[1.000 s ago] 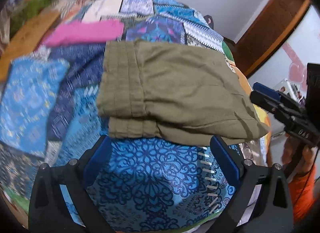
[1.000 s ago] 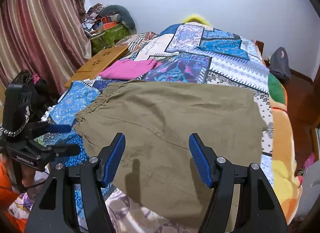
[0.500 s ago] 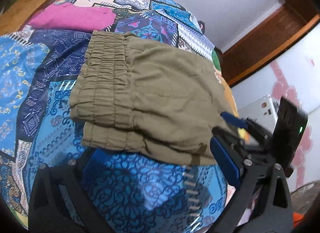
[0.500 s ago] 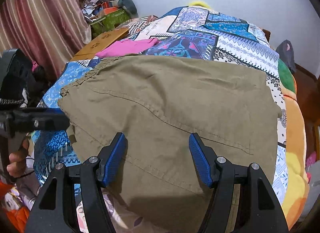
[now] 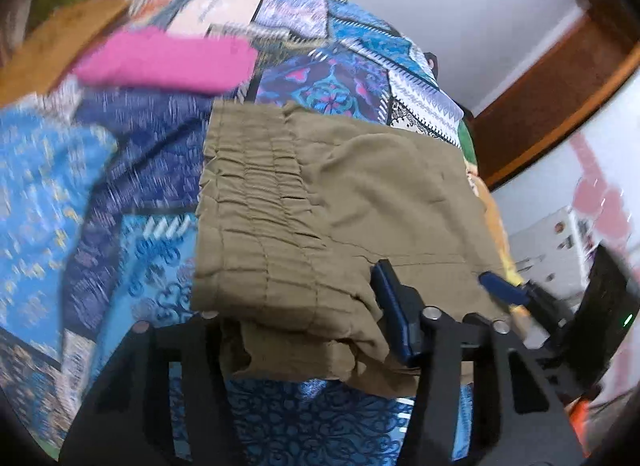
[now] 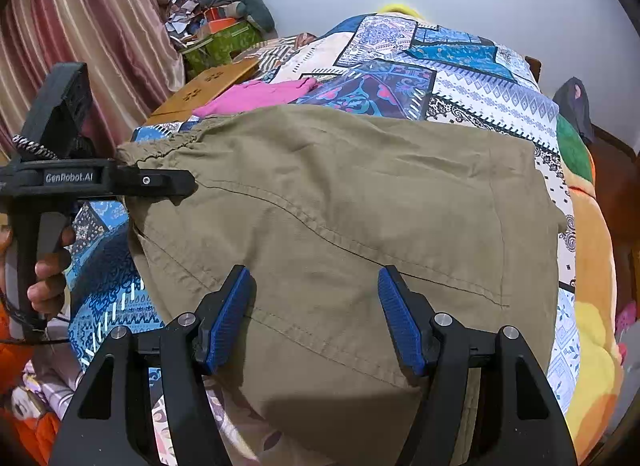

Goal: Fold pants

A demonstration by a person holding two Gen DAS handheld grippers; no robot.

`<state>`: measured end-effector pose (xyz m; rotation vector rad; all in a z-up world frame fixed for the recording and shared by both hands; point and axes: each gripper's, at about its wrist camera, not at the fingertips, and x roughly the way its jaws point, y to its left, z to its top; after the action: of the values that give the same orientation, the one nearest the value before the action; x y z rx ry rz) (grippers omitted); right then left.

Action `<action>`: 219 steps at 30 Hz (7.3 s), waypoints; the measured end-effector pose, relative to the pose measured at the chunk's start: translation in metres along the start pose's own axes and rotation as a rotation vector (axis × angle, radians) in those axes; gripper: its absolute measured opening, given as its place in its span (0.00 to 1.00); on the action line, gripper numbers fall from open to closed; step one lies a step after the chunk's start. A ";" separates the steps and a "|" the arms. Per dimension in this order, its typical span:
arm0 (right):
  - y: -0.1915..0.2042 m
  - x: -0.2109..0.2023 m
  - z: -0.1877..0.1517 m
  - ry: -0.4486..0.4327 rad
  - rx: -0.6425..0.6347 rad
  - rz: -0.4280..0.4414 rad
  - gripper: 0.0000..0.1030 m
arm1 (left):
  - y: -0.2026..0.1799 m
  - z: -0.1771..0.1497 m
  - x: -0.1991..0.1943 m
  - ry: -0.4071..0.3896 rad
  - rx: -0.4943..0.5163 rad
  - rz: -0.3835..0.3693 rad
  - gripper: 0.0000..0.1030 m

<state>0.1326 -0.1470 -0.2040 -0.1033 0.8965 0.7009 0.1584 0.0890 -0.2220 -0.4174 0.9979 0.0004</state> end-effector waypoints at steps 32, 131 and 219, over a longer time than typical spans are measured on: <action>0.036 0.007 0.035 0.030 -0.023 0.066 0.61 | -0.059 -0.005 -0.107 -0.363 0.373 0.295 0.33; -0.068 -0.004 -0.004 -0.025 0.068 -0.091 0.64 | -0.016 0.059 0.081 0.063 0.308 0.203 0.82; -0.137 0.053 0.075 0.052 0.114 -0.348 0.65 | 0.063 0.111 0.075 -0.037 0.216 0.377 0.63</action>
<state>0.2883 -0.1984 -0.2230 -0.1723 0.9376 0.3239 0.2779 0.1705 -0.2518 -0.0276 1.0158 0.2374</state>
